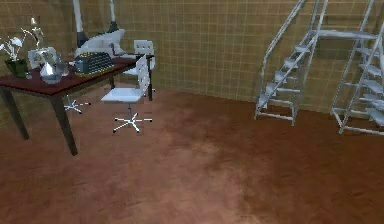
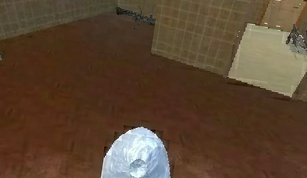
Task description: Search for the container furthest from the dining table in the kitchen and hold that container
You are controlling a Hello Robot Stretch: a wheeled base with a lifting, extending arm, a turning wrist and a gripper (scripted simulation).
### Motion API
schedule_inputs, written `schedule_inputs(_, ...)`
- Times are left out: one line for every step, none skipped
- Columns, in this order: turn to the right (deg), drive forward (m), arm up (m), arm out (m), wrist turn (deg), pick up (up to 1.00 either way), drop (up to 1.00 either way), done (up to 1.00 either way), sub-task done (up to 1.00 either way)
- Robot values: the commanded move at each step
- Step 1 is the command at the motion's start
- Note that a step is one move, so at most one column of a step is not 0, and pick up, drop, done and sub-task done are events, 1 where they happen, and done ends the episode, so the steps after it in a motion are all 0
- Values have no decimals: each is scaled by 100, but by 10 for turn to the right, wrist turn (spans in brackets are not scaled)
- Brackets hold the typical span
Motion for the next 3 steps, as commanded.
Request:
schedule_inputs(150,0,0,0,0,0,0,0,0)
schedule_inputs(0,65,0,0,0,0,0,0,0)
schedule_inputs(450,0,0,0,0,0,0,0,0)
